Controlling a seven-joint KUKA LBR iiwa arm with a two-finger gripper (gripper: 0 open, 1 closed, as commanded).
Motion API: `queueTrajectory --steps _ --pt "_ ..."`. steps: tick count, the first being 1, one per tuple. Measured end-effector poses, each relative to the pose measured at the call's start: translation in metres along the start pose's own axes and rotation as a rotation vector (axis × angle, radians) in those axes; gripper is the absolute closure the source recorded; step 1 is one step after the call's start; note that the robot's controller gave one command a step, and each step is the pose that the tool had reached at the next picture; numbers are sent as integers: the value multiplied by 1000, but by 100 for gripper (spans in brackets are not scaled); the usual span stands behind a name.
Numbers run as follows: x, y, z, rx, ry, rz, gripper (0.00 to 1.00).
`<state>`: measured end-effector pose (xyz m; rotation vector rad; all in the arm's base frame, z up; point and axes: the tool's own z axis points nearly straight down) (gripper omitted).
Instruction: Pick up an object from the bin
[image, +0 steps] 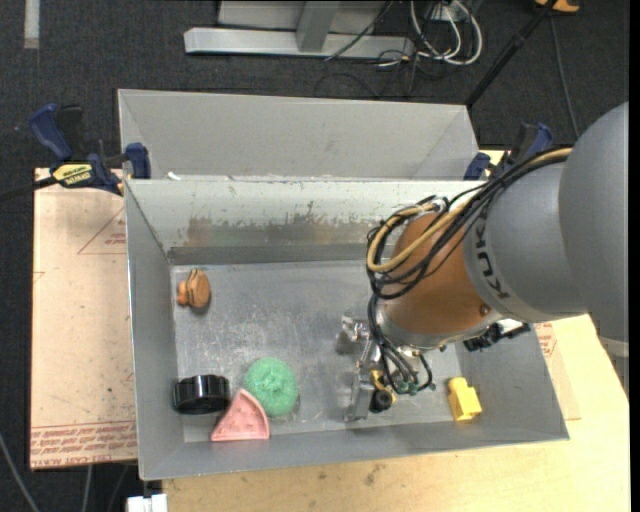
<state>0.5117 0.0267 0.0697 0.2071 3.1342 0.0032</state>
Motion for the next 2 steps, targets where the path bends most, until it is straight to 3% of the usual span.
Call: queueTrajectory --steps 1,2 --pt "-11 -27 0 3 -2 -13 0" --pt "-7 -70 -30 1 -1 -71 100"
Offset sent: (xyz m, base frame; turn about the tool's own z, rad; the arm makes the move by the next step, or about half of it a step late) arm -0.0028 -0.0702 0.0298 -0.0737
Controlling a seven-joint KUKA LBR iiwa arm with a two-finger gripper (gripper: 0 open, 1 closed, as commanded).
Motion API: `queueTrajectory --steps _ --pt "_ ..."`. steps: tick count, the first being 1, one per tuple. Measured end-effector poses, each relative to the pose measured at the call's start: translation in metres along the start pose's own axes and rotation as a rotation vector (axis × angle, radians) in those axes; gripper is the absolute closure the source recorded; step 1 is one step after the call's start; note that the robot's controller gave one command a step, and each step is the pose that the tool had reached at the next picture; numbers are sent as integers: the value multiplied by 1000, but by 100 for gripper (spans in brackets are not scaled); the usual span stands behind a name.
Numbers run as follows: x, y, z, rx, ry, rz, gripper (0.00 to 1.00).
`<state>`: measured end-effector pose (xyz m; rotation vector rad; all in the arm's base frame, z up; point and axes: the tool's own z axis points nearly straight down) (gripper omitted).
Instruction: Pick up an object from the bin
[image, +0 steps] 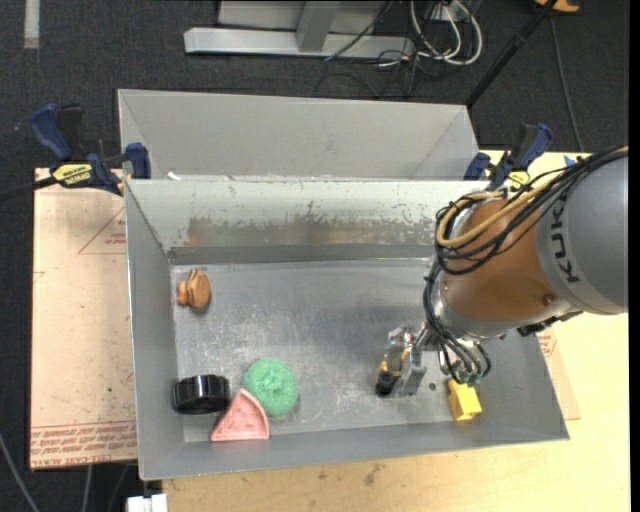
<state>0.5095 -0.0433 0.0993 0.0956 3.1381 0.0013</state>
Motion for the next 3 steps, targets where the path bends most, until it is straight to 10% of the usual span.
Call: queueTrajectory --steps 1,3 --pt "0 0 0 0 0 0 100" --pt "-9 6 -112 0 5 -7 100"
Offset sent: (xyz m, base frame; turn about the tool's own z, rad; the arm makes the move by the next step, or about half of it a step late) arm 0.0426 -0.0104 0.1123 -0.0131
